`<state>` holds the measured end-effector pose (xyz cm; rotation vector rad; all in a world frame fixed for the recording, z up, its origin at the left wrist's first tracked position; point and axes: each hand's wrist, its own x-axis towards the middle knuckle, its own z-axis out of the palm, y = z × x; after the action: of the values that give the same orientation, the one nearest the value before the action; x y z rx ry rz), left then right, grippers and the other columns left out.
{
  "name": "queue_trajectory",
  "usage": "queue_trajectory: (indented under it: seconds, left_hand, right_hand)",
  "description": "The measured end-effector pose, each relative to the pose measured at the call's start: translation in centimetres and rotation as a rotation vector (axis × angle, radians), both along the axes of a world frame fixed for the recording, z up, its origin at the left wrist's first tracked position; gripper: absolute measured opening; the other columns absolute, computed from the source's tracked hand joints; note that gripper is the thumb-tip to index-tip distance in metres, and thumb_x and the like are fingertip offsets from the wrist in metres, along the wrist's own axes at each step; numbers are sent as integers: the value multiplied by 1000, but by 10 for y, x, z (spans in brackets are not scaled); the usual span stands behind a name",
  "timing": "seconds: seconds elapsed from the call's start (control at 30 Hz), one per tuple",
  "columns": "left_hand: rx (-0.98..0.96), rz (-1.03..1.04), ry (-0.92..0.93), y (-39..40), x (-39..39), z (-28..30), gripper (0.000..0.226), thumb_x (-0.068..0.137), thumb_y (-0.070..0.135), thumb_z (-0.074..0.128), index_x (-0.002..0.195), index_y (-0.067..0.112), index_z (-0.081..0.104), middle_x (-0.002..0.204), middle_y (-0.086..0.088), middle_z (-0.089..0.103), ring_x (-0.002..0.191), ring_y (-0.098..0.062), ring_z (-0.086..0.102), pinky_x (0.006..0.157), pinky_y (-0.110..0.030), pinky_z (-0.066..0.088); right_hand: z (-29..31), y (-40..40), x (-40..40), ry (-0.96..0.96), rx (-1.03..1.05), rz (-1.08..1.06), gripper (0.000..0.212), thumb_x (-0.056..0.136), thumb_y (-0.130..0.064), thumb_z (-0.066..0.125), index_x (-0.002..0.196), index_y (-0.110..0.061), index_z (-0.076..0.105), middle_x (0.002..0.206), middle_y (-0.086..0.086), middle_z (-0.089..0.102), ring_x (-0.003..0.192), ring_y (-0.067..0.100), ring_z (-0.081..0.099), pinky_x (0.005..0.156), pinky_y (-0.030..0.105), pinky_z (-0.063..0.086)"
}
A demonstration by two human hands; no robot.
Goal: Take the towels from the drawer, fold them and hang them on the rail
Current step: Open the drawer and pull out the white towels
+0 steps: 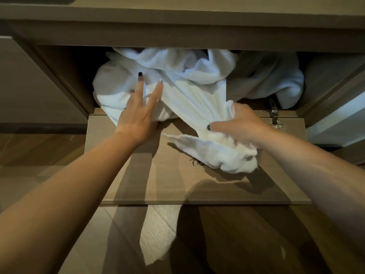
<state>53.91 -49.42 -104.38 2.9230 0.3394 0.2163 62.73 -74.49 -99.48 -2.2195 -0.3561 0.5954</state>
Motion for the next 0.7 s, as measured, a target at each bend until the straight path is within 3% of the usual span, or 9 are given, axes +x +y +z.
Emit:
queue_trajectory:
  seconds: [0.13, 0.2, 0.27, 0.37, 0.43, 0.53, 0.63, 0.7]
  left_hand:
    - [141, -3, 53, -2, 8, -2, 111, 86, 8, 67, 152, 44, -14, 163, -4, -21, 142, -45, 24, 90, -55, 53]
    - [144, 1, 69, -3, 6, -4, 107, 87, 14, 67, 153, 42, -12, 163, -3, -21, 143, -45, 20, 96, -58, 49]
    - [81, 62, 36, -12, -2, -5, 97, 85, 22, 69, 156, 31, 3, 164, -11, -11, 142, -44, 22, 105, -61, 38]
    - [-45, 60, -289, -41, -17, -3, 68, 76, 10, 69, 138, 0, 44, 152, -30, 26, 132, -44, 35, 102, -55, 35]
    - [-15, -44, -485, -58, -19, 5, 51, 73, 6, 68, 122, -5, 55, 137, -32, 44, 125, -39, 40, 95, -50, 36]
    - [82, -303, -586, -70, -1, 30, 39, 78, 8, 64, 116, 6, 54, 127, -26, 56, 115, -39, 50, 89, -49, 37]
    - [214, -641, -520, -80, 19, 49, 33, 83, 3, 58, 116, 5, 62, 127, -23, 61, 112, -41, 60, 87, -49, 43]
    - [311, -726, -376, -82, 30, 51, 43, 86, 5, 57, 129, 7, 62, 141, -22, 53, 127, -40, 52, 97, -54, 42]
  right_hand:
    - [-5, -32, 4, -146, -175, 92, 31, 64, -32, 81, 82, -33, 56, 82, -14, 64, 70, 5, 62, 48, 18, 43]
    - [-2, -50, 17, -238, -201, 36, 35, 66, -31, 82, 93, -28, 60, 89, -7, 65, 79, 14, 63, 57, 25, 46]
    - [5, -64, 28, -366, -222, -19, 52, 71, -30, 80, 117, -25, 58, 104, -1, 64, 96, 24, 60, 68, 30, 43]
    - [8, -63, 26, -609, -414, 91, 70, 75, -32, 75, 139, -30, 47, 124, 3, 59, 107, 30, 58, 72, 32, 39]
    - [1, -52, 14, -690, -471, 228, 71, 73, -31, 73, 139, -30, 47, 121, 3, 57, 102, 31, 58, 69, 32, 35]
    - [-10, -43, 3, -671, -452, 336, 67, 74, -30, 71, 138, -30, 49, 115, 1, 54, 100, 31, 57, 70, 32, 32]
    - [-18, -45, -2, -704, -495, 359, 64, 78, -34, 69, 138, -31, 47, 123, 3, 54, 105, 32, 56, 74, 34, 37]
    - [-23, -45, -6, -739, -501, 364, 62, 78, -35, 70, 136, -29, 49, 123, 5, 55, 105, 31, 56, 77, 37, 41]
